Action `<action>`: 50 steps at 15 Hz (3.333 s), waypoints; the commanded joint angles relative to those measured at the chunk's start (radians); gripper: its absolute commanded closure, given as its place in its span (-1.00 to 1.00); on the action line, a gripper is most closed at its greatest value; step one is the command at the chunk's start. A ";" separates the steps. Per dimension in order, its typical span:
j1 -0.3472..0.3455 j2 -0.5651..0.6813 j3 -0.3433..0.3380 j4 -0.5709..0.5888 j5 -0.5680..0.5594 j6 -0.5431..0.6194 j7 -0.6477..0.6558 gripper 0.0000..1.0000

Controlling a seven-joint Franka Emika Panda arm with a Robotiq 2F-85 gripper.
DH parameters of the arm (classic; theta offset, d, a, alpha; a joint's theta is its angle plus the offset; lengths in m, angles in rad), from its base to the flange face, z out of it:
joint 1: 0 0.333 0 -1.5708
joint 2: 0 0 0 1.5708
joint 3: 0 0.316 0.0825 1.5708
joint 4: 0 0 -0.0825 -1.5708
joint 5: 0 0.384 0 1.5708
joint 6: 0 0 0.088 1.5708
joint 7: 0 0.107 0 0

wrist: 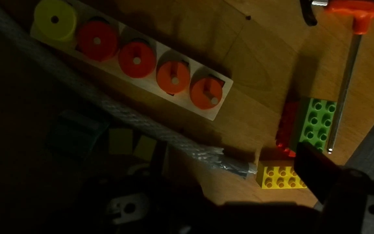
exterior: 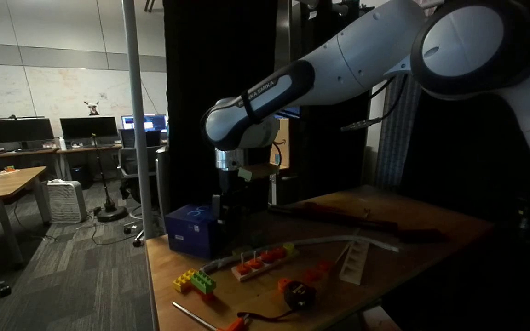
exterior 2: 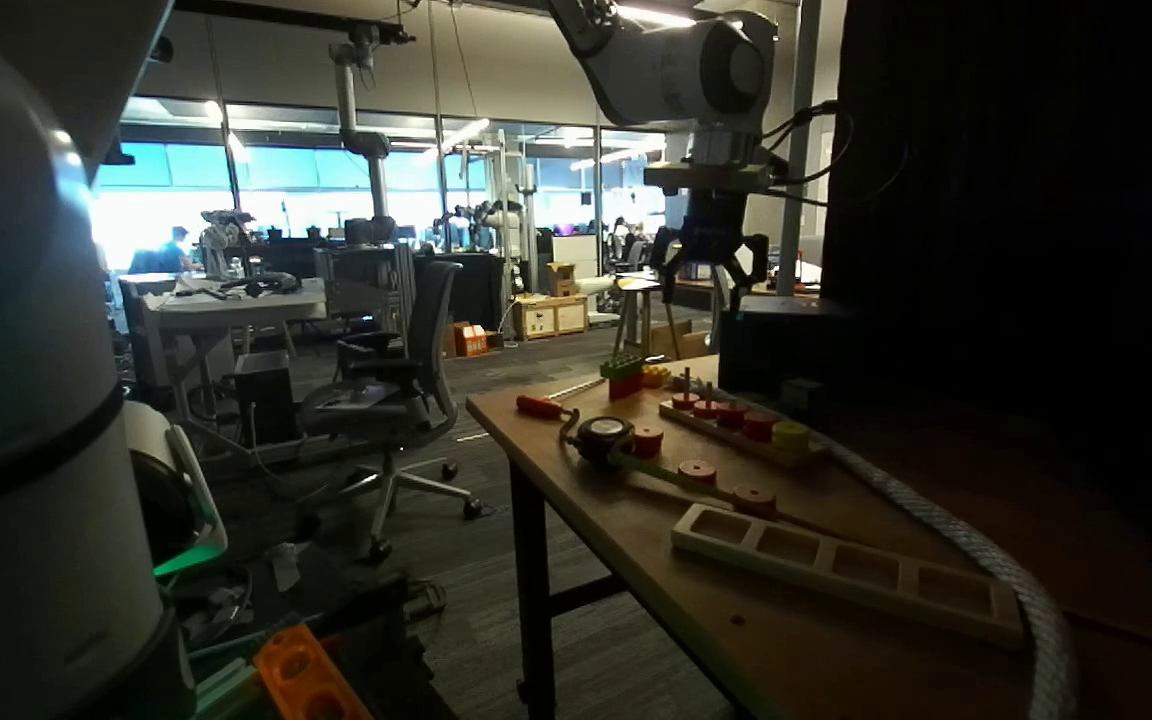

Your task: Move the yellow square block to the right

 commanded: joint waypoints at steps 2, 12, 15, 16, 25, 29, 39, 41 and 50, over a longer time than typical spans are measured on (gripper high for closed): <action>-0.026 0.128 0.004 0.183 -0.006 -0.089 -0.090 -1.00; -0.040 0.334 -0.017 0.382 -0.013 -0.072 -0.041 -1.00; -0.035 0.372 -0.026 0.428 -0.021 -0.071 -0.020 -1.00; -0.032 0.385 -0.028 0.443 -0.023 -0.073 -0.013 -1.00; -0.009 0.435 -0.054 0.477 -0.057 -0.064 0.101 -1.00; -0.009 0.434 -0.058 0.468 -0.054 -0.067 0.131 -1.00; -0.017 0.411 -0.052 0.415 -0.036 -0.053 0.176 -1.00; -0.018 0.411 -0.051 0.412 -0.034 -0.055 0.180 -1.00; -0.022 0.415 -0.046 0.405 -0.026 -0.061 0.180 -1.00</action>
